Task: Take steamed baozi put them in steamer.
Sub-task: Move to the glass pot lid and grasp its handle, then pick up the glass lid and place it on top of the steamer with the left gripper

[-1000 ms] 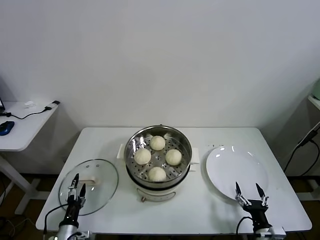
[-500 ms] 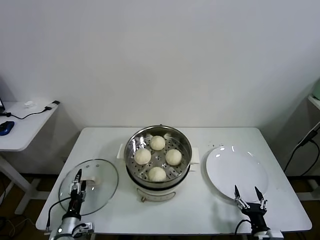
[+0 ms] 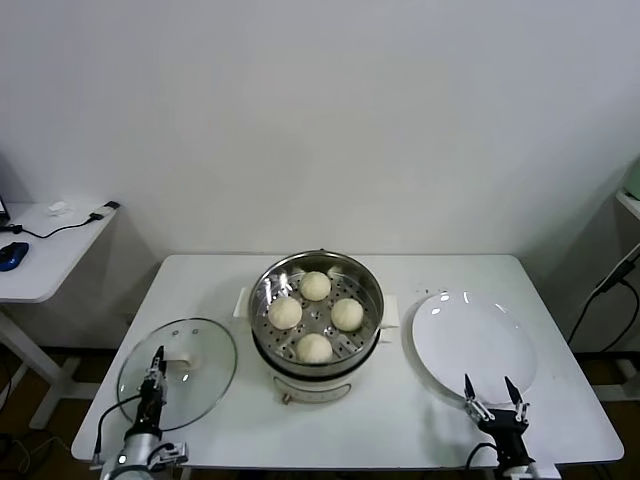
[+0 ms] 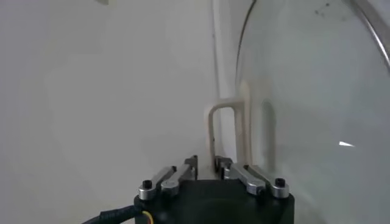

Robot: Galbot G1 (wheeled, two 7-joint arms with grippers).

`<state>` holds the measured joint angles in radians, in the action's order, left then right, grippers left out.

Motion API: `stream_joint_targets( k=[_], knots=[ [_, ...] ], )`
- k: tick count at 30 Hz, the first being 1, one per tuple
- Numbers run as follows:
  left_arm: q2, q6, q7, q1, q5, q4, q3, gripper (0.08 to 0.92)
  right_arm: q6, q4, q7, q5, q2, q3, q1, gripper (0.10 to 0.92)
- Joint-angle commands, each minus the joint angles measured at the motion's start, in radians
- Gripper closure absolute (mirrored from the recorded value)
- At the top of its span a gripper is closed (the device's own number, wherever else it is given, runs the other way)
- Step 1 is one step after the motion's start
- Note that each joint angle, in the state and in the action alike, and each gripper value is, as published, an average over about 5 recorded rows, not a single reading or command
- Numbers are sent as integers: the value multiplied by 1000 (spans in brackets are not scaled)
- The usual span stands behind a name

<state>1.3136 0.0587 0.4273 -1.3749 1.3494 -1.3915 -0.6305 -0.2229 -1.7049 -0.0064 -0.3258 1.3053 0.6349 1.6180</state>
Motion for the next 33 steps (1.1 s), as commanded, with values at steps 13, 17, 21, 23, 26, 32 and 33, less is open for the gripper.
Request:
stream_joint_targets(
  k=[13,17,21,23,26,32,33],
  knots=[
    [-67,-58,-83,-52,-197,-256,-66,865,4,12,3,3,1,1,-2,203],
    [-148,-31,-192,-74,-363,-382,-93,865,11,10,7,12,-1,2,-7,203],
    [-230,39,-296,-86,-463,-496,-117,865,19,-3,5,30,-5,3,-7,203],
    [-268,88,-342,-88,-490,-550,-123,865,24,-12,5,42,-6,3,-6,203],
    [-304,159,-396,-82,-494,-622,-116,865,30,-26,8,67,-7,4,-3,203],
    [-284,305,-489,-35,-401,-756,4,865,35,-61,9,115,-2,-2,5,203],
    [-272,331,-502,-23,-371,-773,38,865,35,-68,8,120,-2,-4,8,203]
  ],
)
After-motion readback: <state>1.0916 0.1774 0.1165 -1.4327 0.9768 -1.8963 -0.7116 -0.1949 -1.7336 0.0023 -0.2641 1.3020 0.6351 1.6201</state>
